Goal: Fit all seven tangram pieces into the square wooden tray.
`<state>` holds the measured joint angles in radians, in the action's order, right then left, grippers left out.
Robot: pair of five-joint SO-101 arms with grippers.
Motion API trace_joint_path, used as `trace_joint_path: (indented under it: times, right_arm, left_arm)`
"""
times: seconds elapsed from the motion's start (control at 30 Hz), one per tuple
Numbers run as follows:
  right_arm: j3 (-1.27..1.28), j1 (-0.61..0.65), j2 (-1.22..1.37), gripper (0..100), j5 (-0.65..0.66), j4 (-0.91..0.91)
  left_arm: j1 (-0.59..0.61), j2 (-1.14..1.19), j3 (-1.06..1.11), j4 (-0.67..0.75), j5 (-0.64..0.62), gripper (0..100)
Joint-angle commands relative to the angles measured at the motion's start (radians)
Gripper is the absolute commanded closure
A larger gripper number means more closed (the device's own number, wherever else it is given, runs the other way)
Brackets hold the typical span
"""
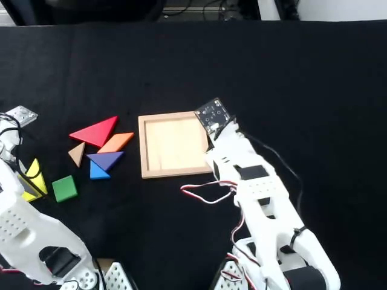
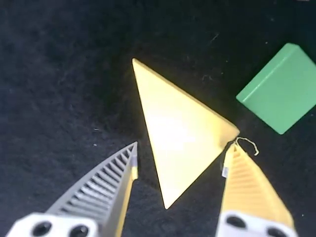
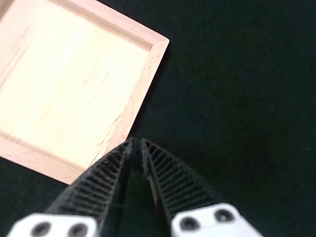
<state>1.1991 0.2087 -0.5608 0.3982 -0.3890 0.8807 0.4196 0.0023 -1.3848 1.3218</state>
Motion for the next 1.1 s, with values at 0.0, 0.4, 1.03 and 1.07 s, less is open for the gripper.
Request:
trace_joint_path:
  times: [0.0,0.4,1.03,1.07]
  right_arm:
    - [-0.007,0.014,0.001,98.7,0.009,0.018]
    - [-0.007,0.014,0.002,98.7,0.009,0.018]
    - [-0.005,0.014,0.002,98.7,0.009,0.018]
    - [-0.005,0.014,0.002,98.7,0.009,0.018]
  left_arm:
    - [-0.005,-0.012,-0.016,0.009,-0.023,72]
    - [-0.033,-0.009,0.054,0.023,-0.087,72]
    - [-0.096,0.109,0.114,0.146,-0.123,80]
    - [-0.102,0.109,0.104,0.144,-0.129,84]
